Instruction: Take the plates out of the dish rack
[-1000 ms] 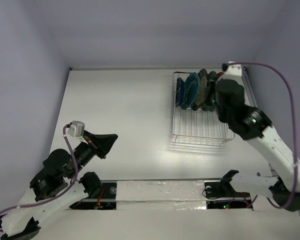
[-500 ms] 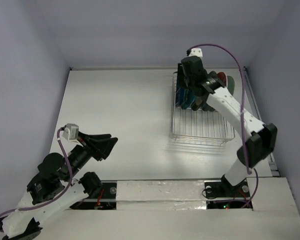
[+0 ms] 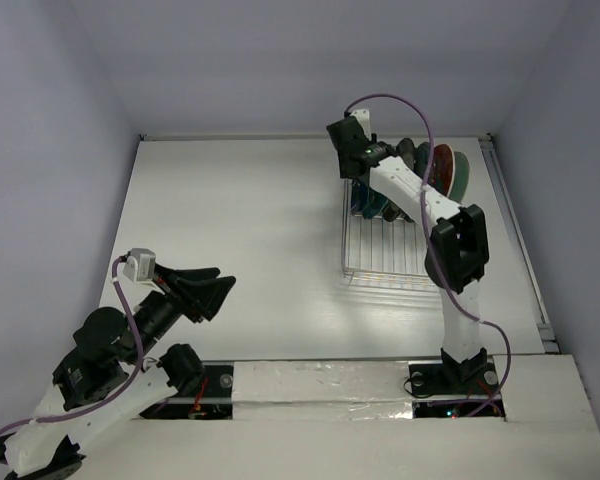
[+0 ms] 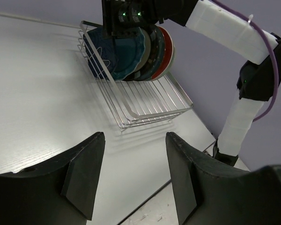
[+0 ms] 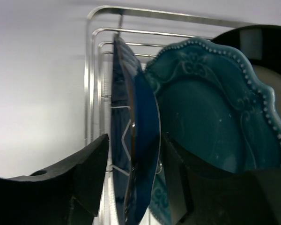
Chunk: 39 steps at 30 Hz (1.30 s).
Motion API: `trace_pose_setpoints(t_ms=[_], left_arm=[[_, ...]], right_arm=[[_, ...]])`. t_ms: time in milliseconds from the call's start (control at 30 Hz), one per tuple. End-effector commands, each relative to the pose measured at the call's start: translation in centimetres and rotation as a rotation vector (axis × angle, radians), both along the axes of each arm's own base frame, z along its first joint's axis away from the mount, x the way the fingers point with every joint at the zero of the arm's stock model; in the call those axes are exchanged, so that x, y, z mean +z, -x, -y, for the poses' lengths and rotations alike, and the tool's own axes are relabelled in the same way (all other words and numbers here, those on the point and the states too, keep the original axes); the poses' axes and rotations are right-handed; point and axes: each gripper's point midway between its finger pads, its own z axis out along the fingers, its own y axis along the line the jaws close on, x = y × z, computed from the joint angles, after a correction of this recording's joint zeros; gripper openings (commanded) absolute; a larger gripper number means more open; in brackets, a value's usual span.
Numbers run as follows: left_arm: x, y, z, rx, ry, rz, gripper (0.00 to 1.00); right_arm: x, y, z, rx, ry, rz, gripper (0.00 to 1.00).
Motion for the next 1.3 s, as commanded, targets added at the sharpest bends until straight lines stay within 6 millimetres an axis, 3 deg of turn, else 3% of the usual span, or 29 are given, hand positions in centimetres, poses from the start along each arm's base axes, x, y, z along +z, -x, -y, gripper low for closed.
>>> trace_pose_setpoints(t_ms=[0, 200, 400, 600, 867, 1267], left_arm=[[0.7, 0.1, 0.0, -0.006, 0.021, 0.025, 0.52], [1.1, 0.3, -0.3, -0.006, 0.039, 0.042, 0.53], [1.3, 0.4, -0.5, -0.005, 0.045, 0.051, 0.53], [1.4, 0.4, -0.5, -0.005, 0.048, 0.06, 0.54], [1.4, 0.4, -0.4, -0.005, 0.046, 0.056, 0.55], [1.2, 0.1, -0.1, -0.005, 0.033, 0.047, 0.57]], right_arm=[[1.5, -0.6, 2.3, -0.078, 0.103, 0.038, 0.52], [0.8, -1.3, 3.1, -0.101, 0.194, 0.032, 0.36], [1.3, -1.4, 3.9, -0.117, 0.256, 0.034, 0.13], [4.7, -1.2, 3.4, -0.093, 0.273, 0.1, 0.01], [10.0, 0.0, 4.1, -0.13, 0.345, 0.186, 0.0], [19.6, 4.5, 5.9, -0.156, 0.158, 0.361, 0.0]])
